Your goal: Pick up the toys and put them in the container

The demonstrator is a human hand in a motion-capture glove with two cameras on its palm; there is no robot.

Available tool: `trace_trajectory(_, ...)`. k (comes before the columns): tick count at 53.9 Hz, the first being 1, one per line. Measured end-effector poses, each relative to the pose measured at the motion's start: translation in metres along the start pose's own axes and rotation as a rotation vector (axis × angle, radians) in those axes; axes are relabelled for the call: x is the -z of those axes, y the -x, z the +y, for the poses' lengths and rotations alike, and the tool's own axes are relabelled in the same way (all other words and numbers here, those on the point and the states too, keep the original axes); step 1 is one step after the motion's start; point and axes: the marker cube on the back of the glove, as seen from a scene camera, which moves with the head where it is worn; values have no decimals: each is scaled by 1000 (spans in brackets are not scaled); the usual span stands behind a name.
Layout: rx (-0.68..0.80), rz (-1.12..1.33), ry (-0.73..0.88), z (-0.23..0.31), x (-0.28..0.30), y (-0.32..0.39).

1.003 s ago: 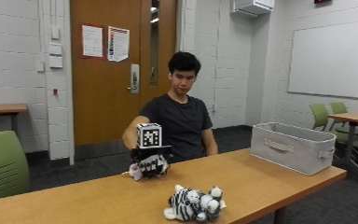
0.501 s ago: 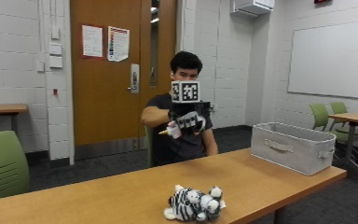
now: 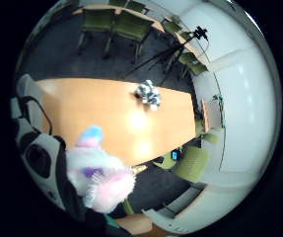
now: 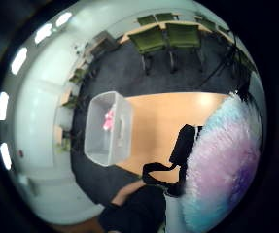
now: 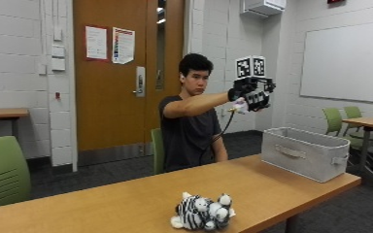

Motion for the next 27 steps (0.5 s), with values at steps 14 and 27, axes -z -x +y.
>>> trace_trajectory(14,381,-81,-11,4,24,189)
trace_trajectory(27,426,-161,-15,-23,16,279)
